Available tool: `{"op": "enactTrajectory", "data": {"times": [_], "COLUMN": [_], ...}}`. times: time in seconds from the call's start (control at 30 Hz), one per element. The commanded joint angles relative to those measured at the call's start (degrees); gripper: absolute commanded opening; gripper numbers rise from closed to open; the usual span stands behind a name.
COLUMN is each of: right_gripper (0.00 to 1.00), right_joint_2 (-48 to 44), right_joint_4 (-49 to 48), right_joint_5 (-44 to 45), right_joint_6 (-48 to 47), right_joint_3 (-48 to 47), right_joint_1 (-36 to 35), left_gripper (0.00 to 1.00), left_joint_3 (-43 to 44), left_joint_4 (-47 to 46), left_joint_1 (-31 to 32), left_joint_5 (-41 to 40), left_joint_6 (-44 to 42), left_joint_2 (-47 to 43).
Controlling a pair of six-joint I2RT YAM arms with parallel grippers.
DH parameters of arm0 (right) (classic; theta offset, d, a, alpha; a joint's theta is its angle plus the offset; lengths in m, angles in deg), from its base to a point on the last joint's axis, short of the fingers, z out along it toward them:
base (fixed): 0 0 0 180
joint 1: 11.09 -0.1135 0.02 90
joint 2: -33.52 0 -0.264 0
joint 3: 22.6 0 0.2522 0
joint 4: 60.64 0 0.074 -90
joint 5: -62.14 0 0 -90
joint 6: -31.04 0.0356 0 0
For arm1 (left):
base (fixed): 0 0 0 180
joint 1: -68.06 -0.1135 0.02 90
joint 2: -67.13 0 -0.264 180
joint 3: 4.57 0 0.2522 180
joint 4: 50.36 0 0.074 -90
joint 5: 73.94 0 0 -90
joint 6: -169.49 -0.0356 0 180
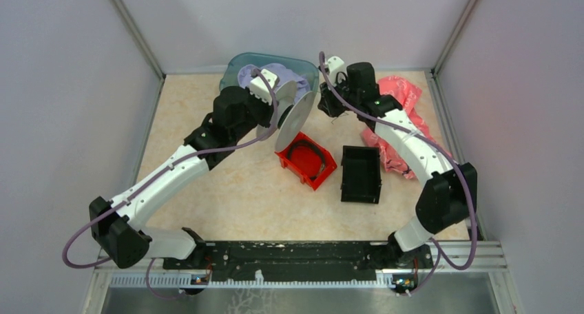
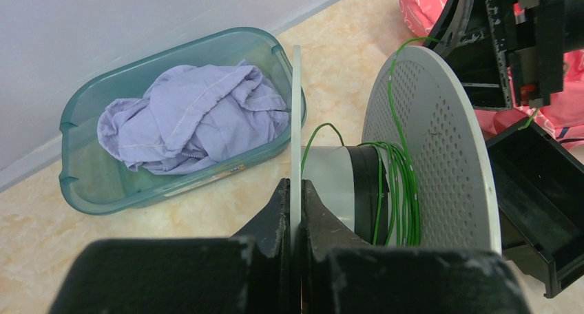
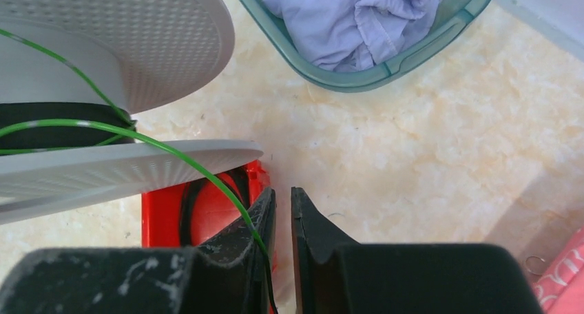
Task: Wrap the cables
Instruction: Wrap the cable around the cable reel.
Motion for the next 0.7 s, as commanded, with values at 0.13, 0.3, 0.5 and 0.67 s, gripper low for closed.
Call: {"op": "enactTrajectory", "data": {"times": [0.13,0.3,0.5,0.67], "right_gripper": [0.18,0.18,0.14,0.15], "right_joint_2": [1.43,3.53,5.59,5.47], "right_joint_4": [-5.12,-5.72,-6.69,-9.52], "right_joint_5": [-2.80,-5.13,-7.83,-13.80], "right_joint_6": [-0.16,-0.32,-0.96,0.38], "right_joint_3": [3.38,3.88,4.39,7.39], "right_joint_1": [1.72,2.83,4.50,5.53], "left_gripper": [0.00,0.00,0.00,0.00], "left_joint_3": [2.28,2.70,3.07,3.87], "left_joint_4": [-3.19,-2.57,-1.39,-0.67], "left_joint_1": [-0.15,-0.65,-1.14,-2.18], "left_joint_5": [1.20,3.63,7.83,8.36], "left_joint_6": [1.78,2.76,3.68,6.12], "left_joint_2": [-2.46,-2.71,-3.31,-3.27]}}
